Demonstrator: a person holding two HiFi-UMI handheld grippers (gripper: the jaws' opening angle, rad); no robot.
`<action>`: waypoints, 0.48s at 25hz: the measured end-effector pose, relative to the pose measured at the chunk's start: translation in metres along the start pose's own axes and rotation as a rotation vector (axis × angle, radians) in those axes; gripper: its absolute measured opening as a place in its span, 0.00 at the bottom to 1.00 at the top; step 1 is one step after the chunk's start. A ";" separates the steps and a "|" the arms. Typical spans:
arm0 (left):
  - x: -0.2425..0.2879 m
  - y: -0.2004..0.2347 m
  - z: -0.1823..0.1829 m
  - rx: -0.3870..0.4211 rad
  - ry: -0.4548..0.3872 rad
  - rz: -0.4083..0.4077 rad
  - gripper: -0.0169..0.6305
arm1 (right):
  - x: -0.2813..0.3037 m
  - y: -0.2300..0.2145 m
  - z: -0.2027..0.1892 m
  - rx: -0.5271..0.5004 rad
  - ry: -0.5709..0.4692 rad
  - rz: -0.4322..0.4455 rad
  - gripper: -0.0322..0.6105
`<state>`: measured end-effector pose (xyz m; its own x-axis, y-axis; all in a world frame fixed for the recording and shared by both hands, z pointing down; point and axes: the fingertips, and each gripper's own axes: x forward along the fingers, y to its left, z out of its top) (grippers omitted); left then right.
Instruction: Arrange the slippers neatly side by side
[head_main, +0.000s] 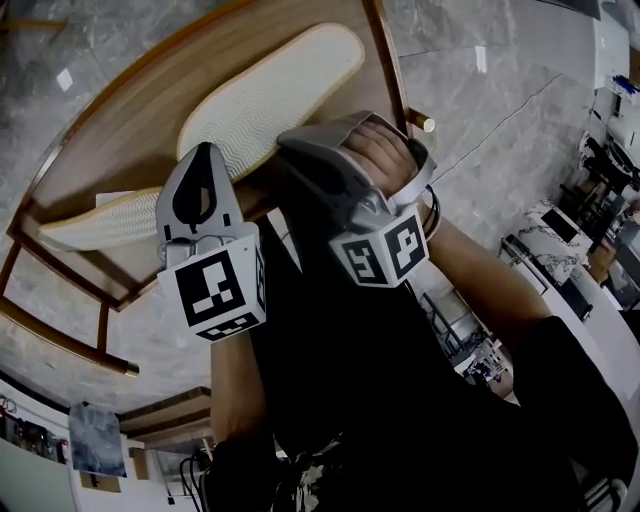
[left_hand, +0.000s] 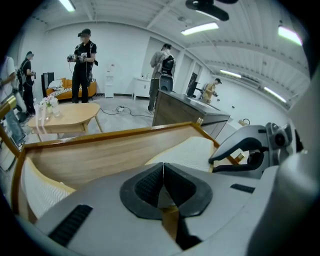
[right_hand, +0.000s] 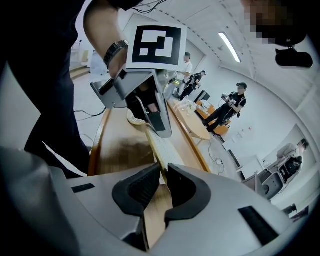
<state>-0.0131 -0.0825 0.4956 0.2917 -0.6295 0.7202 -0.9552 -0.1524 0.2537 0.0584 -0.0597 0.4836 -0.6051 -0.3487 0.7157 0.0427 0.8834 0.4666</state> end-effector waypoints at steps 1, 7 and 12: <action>-0.002 -0.001 0.003 0.000 -0.009 0.000 0.03 | -0.002 -0.002 0.002 0.008 0.001 -0.003 0.11; -0.020 0.006 0.018 0.014 -0.069 0.027 0.03 | -0.005 -0.014 0.014 0.085 0.010 -0.030 0.11; -0.036 0.017 0.034 0.033 -0.113 0.049 0.03 | -0.009 -0.027 0.025 0.098 0.017 -0.055 0.09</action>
<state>-0.0410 -0.0883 0.4522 0.2391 -0.7184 0.6532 -0.9698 -0.1433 0.1974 0.0425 -0.0729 0.4513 -0.5905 -0.4023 0.6997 -0.0684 0.8887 0.4533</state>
